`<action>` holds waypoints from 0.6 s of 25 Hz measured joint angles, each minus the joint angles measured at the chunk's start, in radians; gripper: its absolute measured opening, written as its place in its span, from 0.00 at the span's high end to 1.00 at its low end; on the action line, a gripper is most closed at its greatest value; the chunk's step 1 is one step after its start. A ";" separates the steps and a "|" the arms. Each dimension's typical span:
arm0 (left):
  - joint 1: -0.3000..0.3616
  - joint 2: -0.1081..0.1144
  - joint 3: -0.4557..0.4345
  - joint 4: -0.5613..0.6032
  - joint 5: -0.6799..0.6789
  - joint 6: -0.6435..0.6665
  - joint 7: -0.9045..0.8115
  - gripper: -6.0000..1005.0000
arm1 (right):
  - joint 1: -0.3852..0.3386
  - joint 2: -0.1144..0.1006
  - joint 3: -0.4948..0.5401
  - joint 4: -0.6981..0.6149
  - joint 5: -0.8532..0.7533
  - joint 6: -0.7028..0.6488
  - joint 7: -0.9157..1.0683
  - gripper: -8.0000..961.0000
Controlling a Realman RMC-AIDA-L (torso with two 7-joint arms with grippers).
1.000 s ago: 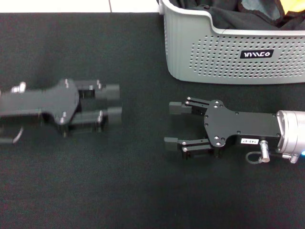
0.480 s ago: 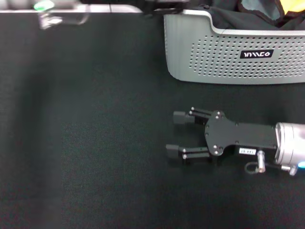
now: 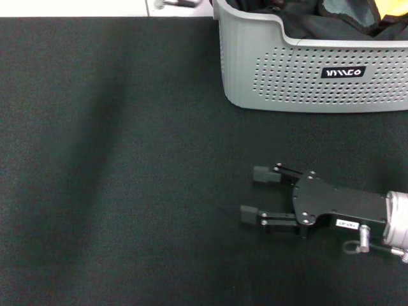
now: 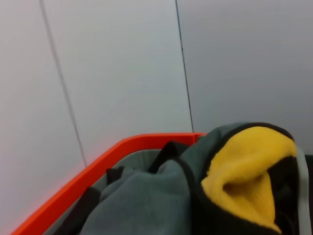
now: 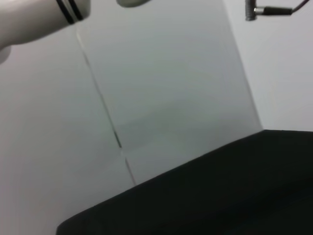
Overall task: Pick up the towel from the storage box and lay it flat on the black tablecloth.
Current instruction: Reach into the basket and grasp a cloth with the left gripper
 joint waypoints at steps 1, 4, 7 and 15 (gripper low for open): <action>-0.015 0.000 0.023 -0.007 0.000 -0.018 -0.010 0.40 | -0.007 0.000 0.005 0.000 -0.001 0.000 -0.001 0.08; -0.048 -0.003 0.061 -0.014 -0.007 -0.044 -0.031 0.40 | -0.016 0.001 0.009 0.001 -0.002 0.000 -0.005 0.08; -0.075 -0.005 0.095 -0.018 -0.032 -0.058 -0.048 0.40 | -0.020 0.003 0.008 0.001 -0.003 -0.001 -0.009 0.08; -0.112 -0.007 0.210 -0.056 -0.055 -0.204 -0.075 0.41 | -0.027 0.004 0.004 0.002 -0.004 -0.002 -0.019 0.08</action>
